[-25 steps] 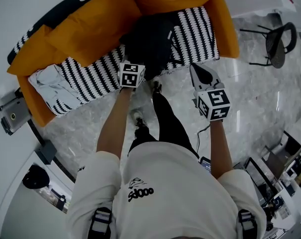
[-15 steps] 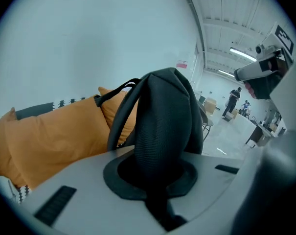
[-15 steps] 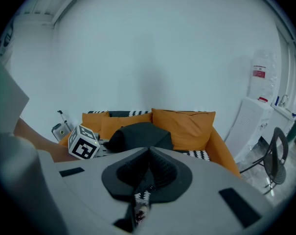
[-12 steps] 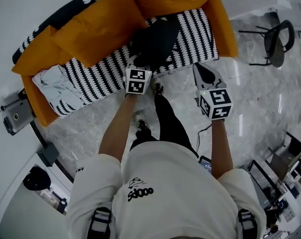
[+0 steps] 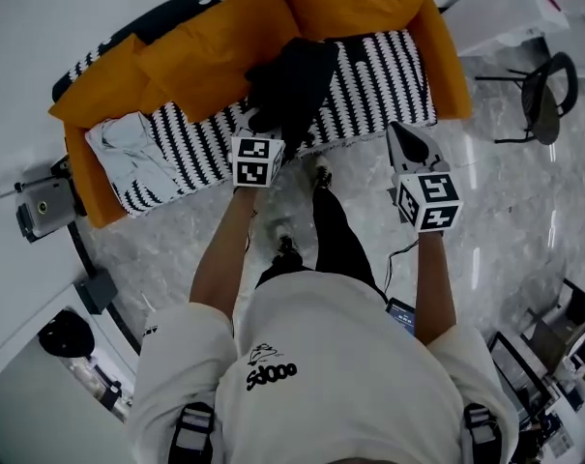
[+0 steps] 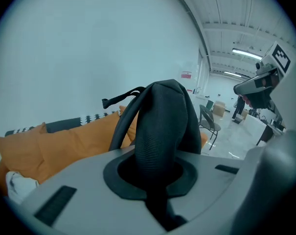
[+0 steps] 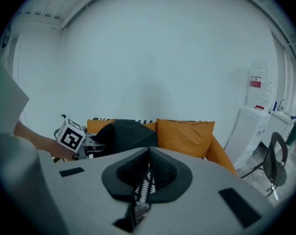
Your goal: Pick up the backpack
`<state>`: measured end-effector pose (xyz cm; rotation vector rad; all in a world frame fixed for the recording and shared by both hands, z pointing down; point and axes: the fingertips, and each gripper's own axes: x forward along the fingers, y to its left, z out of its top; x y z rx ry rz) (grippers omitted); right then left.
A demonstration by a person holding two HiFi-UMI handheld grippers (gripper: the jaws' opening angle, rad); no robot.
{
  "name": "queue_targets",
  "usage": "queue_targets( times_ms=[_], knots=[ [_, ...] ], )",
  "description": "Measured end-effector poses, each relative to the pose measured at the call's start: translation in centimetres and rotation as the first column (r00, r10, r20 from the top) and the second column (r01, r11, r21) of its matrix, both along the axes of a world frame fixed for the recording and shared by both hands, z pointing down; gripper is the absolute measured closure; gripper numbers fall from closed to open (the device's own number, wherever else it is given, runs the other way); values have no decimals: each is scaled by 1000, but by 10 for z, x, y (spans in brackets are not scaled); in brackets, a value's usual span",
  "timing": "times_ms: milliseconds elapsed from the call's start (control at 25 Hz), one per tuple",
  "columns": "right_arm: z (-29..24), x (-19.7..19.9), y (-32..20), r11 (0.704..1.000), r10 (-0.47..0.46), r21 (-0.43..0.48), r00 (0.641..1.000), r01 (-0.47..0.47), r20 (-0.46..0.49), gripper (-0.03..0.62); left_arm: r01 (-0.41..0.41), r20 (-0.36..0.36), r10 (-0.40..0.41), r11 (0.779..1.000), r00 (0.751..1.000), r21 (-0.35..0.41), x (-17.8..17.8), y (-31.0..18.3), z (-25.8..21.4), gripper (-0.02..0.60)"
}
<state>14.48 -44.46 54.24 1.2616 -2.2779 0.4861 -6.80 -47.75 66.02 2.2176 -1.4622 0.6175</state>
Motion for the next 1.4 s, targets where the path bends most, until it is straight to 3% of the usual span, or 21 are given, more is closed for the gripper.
queue_targets(
  times_ms=[240, 640, 1040, 1400],
  knots=[
    [-36, -18, 38, 997, -27, 69, 999, 26, 16, 560, 4, 12, -5, 992, 1000, 126, -18, 38, -66, 541],
    [-101, -44, 110, 981, -34, 191, 999, 26, 39, 560, -4, 25, -4, 951, 1000, 310, -47, 109, -176, 542],
    [-175, -53, 171, 945, -54, 324, 998, 37, 42, 560, -13, 48, -11, 876, 999, 482, -56, 184, -275, 543],
    [-222, -69, 230, 907, -88, 416, 995, 60, 46, 560, 1, 48, -36, 814, 998, 581, -74, 263, -343, 543]
  ],
)
